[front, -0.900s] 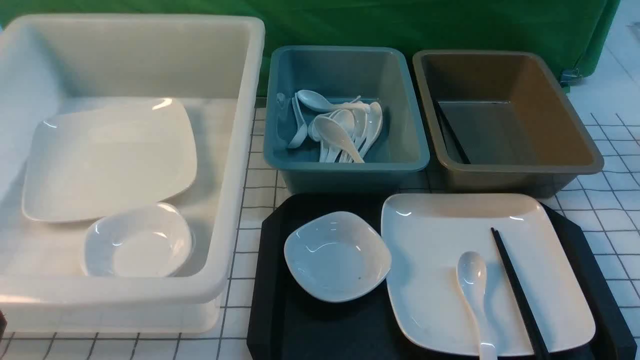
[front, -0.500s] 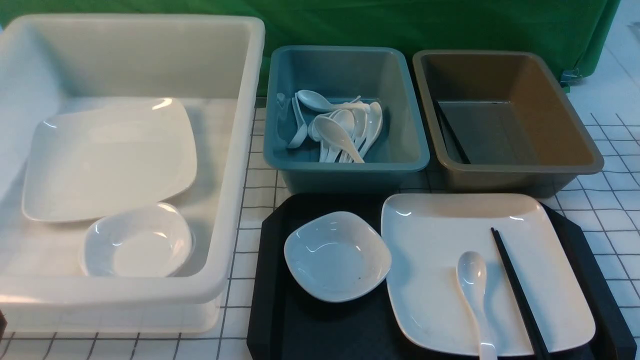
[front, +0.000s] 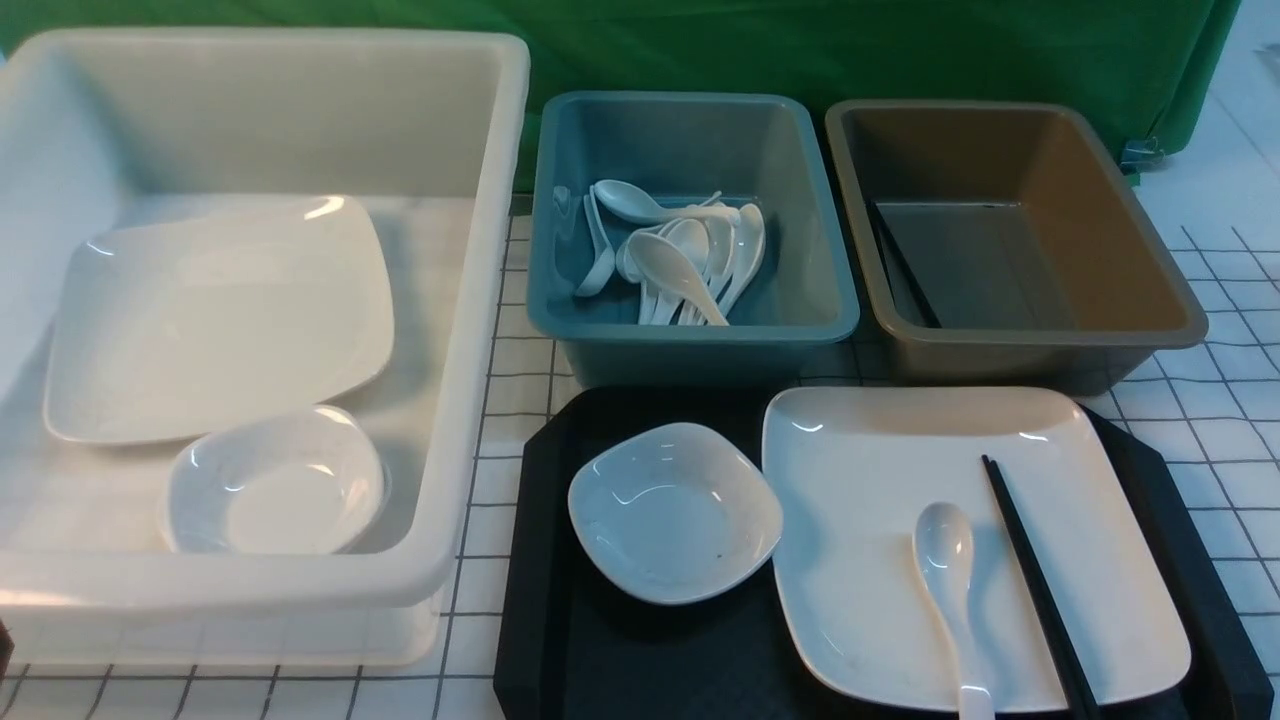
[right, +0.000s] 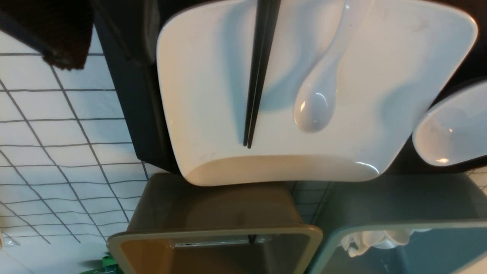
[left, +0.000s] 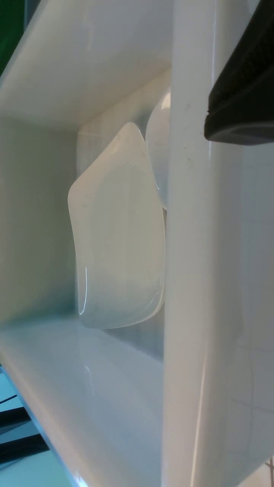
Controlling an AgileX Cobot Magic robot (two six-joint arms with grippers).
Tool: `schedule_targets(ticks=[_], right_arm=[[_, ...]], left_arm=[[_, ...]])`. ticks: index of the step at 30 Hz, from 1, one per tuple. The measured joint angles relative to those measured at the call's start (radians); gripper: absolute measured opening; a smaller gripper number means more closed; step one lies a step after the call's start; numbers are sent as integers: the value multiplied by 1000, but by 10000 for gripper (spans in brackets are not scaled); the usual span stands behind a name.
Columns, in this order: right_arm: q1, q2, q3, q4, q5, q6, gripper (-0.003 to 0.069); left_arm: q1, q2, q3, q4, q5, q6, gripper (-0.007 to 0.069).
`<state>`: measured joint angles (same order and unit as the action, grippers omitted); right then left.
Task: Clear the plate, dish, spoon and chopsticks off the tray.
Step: Use the right arm to grab a pair of chopsticks from the plate
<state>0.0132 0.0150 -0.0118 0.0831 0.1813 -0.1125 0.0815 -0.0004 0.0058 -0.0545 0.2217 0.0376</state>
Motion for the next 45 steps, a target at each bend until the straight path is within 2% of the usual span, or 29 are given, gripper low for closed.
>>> schedule_targets(ticks=[38, 39, 40, 41, 42, 43, 44, 45], right_arm=[[0, 0, 0, 0, 1, 12, 241], [0, 0, 0, 25, -2, 83, 241], [0, 0, 0, 31, -2, 83, 241], [0, 0, 0, 108, -2, 228, 241], [0, 0, 0, 120, -2, 248, 241], [0, 0, 1, 175, 1, 347, 241], [0, 0, 2, 242, 2, 499, 241], [0, 0, 2, 258, 2, 564, 241]], left_arm=[[0, 0, 1, 0, 0, 0, 20], [0, 0, 1, 0, 0, 0, 20], [0, 0, 1, 0, 0, 0, 20], [0, 0, 1, 0, 0, 0, 20], [0, 0, 1, 0, 0, 0, 20], [0, 0, 1, 0, 0, 0, 20], [0, 0, 1, 0, 0, 0, 20], [0, 0, 1, 0, 0, 0, 20]])
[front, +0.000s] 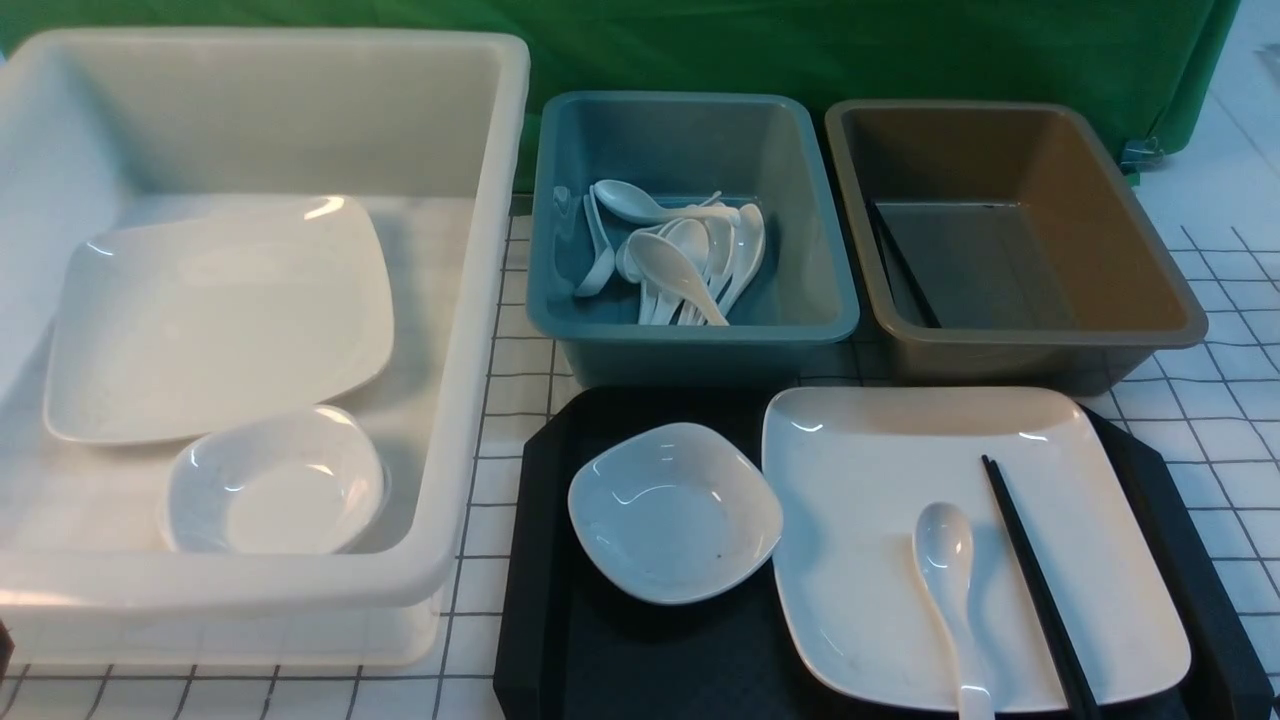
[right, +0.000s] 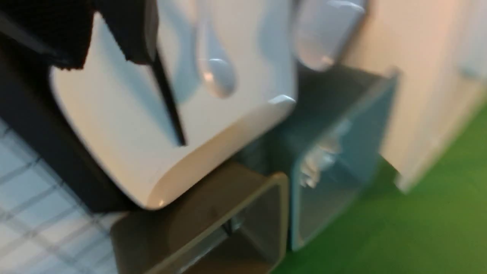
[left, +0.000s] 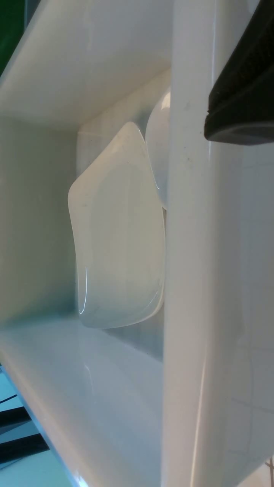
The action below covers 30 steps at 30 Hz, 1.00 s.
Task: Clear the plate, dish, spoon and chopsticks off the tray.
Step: Use the right arm to grab a pair of chopsticks from the plate
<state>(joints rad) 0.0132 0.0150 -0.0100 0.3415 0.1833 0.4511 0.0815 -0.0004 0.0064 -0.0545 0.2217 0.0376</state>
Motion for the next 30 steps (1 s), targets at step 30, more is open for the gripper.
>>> schedule_targets(ticks=[30], right_arm=[[91, 380, -533, -62, 366, -320, 30]], left_arm=[[0, 0, 0, 0, 0, 0, 20]])
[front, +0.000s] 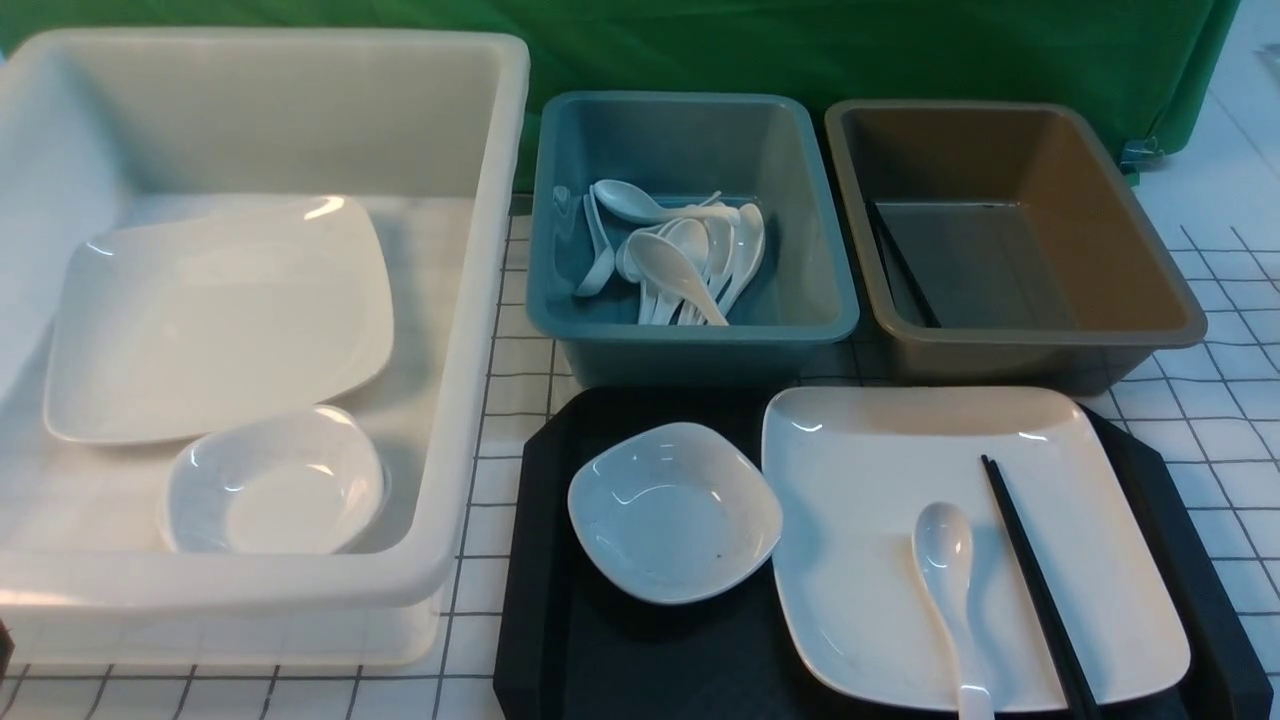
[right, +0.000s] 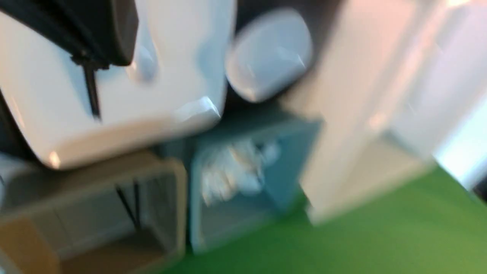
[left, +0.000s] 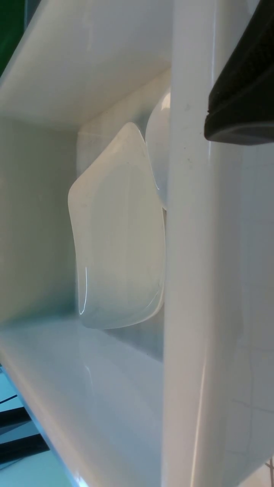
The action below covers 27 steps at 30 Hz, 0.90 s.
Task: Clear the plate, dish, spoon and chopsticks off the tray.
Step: Use the right arm to grab a pair of chopsticks from the plate
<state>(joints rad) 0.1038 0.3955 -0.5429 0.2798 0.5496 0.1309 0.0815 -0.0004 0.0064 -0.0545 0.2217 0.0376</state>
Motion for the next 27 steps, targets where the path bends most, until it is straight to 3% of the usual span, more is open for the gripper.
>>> schedule_targets(ticks=[3, 7, 17, 24, 27], right_arm=[[0, 182, -72, -18, 151, -85, 30], [0, 425, -107, -26, 216, -169, 55], [0, 882, -197, -29, 225, -304, 360], [15, 1039, -288, -50, 221, -327, 384], [69, 1119, -348, -137, 221, -287, 385]], left_arm=[[0, 0, 0, 0, 0, 0, 20], [0, 0, 0, 0, 0, 0, 20], [0, 0, 0, 0, 0, 0, 20], [0, 0, 0, 0, 0, 0, 20], [0, 0, 0, 0, 0, 0, 20]])
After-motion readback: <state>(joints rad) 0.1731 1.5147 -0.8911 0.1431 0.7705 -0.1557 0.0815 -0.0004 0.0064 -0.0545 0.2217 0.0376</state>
